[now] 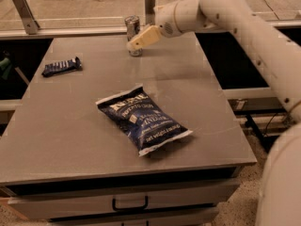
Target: Move redbull can near blue chip bag
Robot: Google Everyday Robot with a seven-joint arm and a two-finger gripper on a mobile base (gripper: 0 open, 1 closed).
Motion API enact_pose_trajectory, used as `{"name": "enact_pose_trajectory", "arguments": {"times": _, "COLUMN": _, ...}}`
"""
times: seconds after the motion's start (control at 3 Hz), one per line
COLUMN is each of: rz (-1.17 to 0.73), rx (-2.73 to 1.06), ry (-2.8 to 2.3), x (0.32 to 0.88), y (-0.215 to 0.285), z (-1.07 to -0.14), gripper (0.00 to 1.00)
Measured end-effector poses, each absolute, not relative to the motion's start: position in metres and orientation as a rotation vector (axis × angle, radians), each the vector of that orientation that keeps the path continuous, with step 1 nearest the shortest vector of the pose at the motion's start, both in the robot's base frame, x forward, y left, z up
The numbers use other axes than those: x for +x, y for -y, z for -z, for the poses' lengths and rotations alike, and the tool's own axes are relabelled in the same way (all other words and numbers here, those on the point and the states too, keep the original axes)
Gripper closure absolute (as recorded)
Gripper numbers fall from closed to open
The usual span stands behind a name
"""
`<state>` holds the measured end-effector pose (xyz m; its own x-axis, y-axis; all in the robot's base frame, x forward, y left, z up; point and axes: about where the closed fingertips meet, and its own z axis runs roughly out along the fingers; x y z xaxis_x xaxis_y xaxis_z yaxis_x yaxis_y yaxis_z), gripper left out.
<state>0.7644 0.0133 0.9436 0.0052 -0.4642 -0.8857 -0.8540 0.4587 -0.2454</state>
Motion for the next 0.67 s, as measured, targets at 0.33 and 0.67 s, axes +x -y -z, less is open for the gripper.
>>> {"name": "enact_pose_trajectory", "arguments": {"times": 0.33, "rz": -0.464, "rx": -1.106, "ry": -1.636, "x": 0.789, "y": -0.037, "z": -0.937, "gripper": 0.00}}
{"name": "enact_pose_trajectory", "arguments": {"times": 0.67, "rz": -0.446, "rx": -1.033, "ry": -1.662, "x": 0.815, "y": -0.041, "z": -0.924, "gripper": 0.00}}
